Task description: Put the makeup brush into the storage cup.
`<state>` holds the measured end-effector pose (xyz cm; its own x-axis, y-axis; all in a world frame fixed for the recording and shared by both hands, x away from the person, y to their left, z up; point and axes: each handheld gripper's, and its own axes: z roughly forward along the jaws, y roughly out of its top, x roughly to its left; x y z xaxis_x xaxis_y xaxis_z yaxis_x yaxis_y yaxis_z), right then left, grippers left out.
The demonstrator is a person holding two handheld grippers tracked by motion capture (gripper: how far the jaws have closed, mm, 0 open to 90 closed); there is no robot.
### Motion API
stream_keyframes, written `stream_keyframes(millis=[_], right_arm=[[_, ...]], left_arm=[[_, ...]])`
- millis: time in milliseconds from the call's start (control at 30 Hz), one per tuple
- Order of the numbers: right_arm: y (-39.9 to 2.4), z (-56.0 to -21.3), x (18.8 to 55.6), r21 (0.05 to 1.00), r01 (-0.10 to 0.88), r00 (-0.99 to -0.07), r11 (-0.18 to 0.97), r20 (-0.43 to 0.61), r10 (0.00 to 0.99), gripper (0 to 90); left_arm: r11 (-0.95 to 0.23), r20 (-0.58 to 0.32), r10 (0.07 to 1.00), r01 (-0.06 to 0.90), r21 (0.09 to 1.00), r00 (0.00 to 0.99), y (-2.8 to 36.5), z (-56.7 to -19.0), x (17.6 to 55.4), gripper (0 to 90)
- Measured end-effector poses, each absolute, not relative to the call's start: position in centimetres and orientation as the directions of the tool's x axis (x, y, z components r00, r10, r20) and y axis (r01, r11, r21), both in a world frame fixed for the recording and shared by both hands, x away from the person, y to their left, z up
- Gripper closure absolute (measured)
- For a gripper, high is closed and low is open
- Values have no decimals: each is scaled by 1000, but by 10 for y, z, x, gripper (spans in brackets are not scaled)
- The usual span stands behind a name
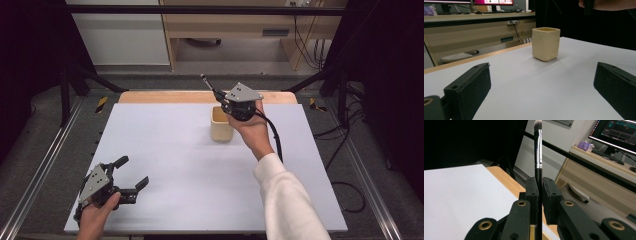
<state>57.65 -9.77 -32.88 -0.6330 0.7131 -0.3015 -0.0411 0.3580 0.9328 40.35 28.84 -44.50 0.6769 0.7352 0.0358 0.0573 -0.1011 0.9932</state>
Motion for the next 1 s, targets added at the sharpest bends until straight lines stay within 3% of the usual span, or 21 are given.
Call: stream_keyframes(millis=[1000], right_arm=[[-86, -351, 589, 930, -30, -608, 367, -309, 731, 837]], left_arm=[[-95, 29, 732, 59, 994, 681, 288, -445, 404, 9]])
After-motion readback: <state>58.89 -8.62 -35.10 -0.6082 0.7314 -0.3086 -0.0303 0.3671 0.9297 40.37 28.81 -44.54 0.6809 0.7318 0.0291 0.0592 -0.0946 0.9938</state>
